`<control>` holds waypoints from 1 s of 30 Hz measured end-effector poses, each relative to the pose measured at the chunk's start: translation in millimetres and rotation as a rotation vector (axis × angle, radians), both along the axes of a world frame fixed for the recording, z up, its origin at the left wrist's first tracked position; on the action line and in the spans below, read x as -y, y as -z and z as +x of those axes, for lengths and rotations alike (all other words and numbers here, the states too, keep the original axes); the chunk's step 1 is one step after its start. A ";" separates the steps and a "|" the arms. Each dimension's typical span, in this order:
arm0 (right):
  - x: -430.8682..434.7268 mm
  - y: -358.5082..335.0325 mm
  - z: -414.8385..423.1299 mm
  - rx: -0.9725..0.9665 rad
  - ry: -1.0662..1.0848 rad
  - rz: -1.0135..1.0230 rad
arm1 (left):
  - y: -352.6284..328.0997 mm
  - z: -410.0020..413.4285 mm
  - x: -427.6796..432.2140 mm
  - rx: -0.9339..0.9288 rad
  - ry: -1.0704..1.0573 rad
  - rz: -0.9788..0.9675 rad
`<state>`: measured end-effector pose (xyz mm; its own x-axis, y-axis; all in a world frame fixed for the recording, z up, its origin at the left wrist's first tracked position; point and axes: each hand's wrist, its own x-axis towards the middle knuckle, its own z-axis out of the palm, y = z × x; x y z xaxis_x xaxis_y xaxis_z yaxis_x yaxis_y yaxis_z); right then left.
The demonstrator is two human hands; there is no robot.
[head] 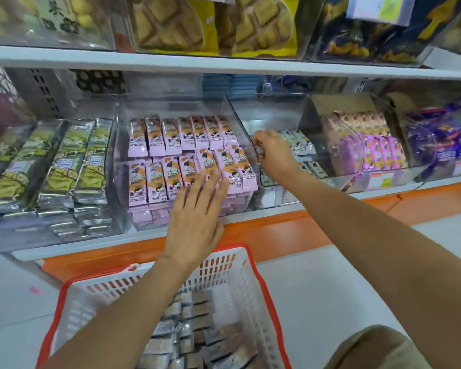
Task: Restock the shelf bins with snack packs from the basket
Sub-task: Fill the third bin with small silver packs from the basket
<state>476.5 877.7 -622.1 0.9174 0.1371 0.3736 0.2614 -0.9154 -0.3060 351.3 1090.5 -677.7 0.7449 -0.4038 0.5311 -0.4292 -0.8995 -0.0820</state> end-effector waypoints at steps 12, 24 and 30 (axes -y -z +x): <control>-3.8 3.4 7.3 -0.145 -0.036 -0.086 | 6.6 3.9 0.5 0.010 -0.024 0.043; -7.8 -19.5 -114.9 0.191 -0.195 0.344 | -3.4 -29.6 -5.8 -0.089 0.004 0.015; -37.4 52.6 -173.0 0.009 -0.290 0.335 | 24.7 -63.0 -35.4 -0.106 0.036 0.046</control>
